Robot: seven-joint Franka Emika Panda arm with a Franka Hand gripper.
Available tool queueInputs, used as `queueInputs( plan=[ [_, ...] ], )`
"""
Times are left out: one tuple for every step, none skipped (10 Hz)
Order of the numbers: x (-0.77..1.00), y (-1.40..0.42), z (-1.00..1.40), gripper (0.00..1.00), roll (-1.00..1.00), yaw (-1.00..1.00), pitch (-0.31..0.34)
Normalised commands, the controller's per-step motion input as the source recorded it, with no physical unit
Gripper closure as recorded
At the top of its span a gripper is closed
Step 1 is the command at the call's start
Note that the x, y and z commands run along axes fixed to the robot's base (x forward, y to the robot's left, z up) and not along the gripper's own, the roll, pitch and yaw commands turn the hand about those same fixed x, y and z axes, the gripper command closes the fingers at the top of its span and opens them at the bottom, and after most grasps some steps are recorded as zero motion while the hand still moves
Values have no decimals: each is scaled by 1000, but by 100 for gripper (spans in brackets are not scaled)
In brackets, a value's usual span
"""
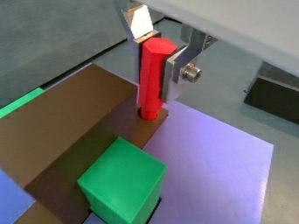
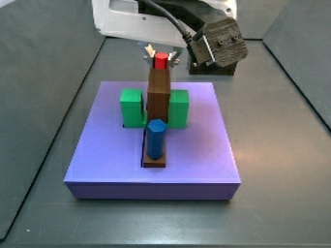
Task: Pick up the red object. Move up. Move to above the board. Insert the red object.
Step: Insert the red object.
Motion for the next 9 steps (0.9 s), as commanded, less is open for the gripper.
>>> queueInputs(
  plan=[
    [-131,3,114,100,0,0,0],
    [-186,3,86,100,53,-23,0],
    [-189,0,103,100,99,-26,3],
    [-194,0,151,100,121,-20,3],
    [-194,0,160,100,110,0,0],
    [-129,0,111,100,76,-14,0],
    [-9,0,54,100,61,-31,6],
    [0,0,0,100,59,-34,26],
    [0,0,0,100,51,-34,29]
  ],
)
